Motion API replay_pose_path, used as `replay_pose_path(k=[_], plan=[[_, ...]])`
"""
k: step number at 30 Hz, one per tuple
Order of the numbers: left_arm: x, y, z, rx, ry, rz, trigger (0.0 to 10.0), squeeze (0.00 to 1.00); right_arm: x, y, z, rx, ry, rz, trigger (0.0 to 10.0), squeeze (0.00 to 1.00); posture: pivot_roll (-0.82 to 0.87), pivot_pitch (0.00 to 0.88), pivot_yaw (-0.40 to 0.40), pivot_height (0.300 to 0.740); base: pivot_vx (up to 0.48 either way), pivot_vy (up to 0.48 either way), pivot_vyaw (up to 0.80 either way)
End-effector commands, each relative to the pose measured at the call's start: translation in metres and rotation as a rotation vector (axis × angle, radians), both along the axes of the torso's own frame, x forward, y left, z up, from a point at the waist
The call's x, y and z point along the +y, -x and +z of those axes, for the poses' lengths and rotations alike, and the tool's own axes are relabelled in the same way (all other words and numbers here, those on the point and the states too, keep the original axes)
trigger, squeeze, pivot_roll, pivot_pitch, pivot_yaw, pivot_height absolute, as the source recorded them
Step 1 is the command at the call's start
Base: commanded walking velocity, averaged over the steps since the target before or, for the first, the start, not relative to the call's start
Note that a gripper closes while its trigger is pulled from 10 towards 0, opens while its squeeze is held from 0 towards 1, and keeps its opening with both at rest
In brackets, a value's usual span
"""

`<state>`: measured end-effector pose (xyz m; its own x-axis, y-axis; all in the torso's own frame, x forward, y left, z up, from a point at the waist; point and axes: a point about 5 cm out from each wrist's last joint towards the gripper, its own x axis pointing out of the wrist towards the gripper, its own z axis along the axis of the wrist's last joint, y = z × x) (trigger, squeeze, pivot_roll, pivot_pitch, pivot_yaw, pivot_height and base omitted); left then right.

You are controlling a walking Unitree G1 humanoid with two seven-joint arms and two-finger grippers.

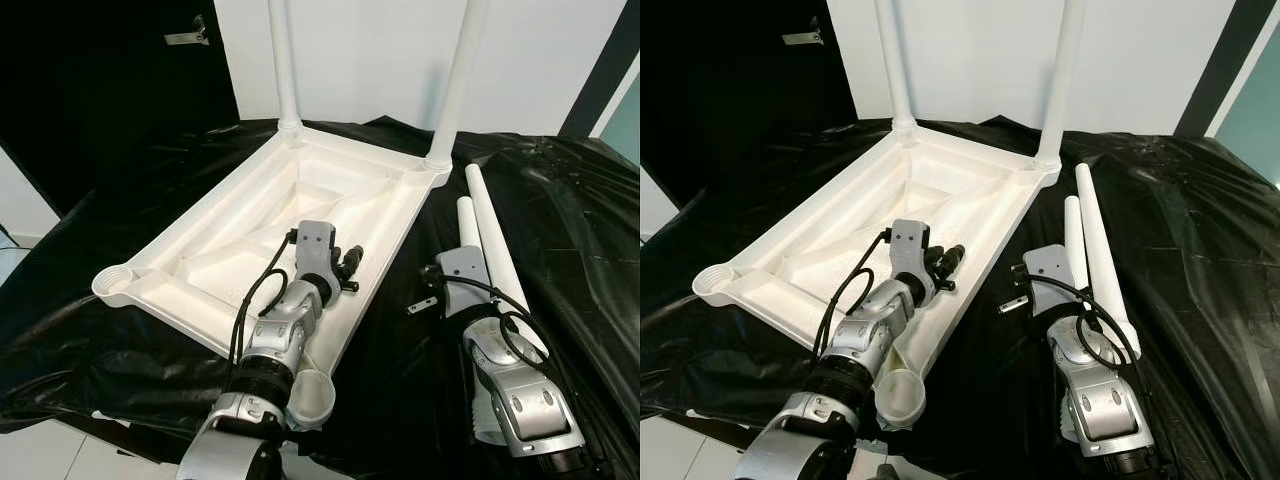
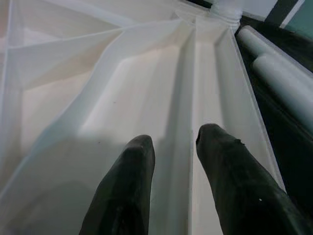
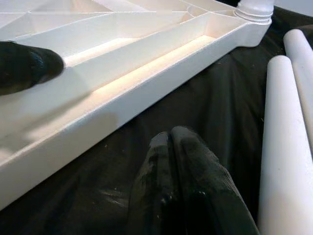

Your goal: Building children table

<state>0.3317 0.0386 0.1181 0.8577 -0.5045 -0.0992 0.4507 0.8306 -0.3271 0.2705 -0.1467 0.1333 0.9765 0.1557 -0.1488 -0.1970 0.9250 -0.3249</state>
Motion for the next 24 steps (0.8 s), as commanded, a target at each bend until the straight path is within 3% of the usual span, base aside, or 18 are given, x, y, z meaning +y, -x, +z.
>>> replay_pose_path(k=[1,2,7,13,20,21,22,24], plan=[[-0.006,0.022,0.007,-0.107,0.103,-0.437,10.0,0.0,0.002,0.0,0.001,0.002,0.002,0.005,10.0,0.0,-0.02,0.0,0.006,0.74,0.0,0.0,0.0],[-0.006,0.022,0.007,-0.107,0.103,-0.437,10.0,0.0,0.002,0.0,0.001,0.002,0.002,0.005,10.0,0.0,-0.02,0.0,0.006,0.74,0.0,0.0,0.0],[0.032,0.047,0.011,-0.198,0.076,-0.693,10.0,0.0,0.001,0.001,-0.001,0.006,0.002,0.0,10.0,0.0,-0.01,0.0,0.008,0.74,0.0,0.0,0.0],[0.053,0.059,0.02,-0.258,0.068,-0.798,10.0,0.0,0.001,0.0,-0.002,0.01,0.003,-0.001,10.0,0.0,-0.01,0.0,0.007,0.74,0.0,0.0,0.0],[0.065,0.072,0.032,-0.272,0.092,-0.895,10.0,0.0,0.0,-0.001,-0.002,0.013,0.005,0.0,10.0,0.0,0.0,0.0,0.004,0.74,0.0,0.0,0.0],[0.071,0.076,0.033,-0.263,0.078,-0.929,10.0,0.4,0.0,-0.001,-0.003,0.014,0.006,0.0,10.0,0.0,0.0,0.0,0.003,0.74,0.0,0.0,0.0],[0.078,0.078,0.033,-0.252,0.052,-0.947,10.0,0.96,-0.001,-0.001,-0.003,0.014,0.007,0.0,10.0,0.0,0.0,0.0,0.002,0.74,0.0,0.0,0.0],[0.09,0.078,0.03,-0.251,-0.009,-0.983,10.0,1.0,-0.001,-0.002,-0.003,0.014,0.007,0.0,10.0,0.0,0.0,0.0,0.002,0.74,0.0,0.0,0.0]])
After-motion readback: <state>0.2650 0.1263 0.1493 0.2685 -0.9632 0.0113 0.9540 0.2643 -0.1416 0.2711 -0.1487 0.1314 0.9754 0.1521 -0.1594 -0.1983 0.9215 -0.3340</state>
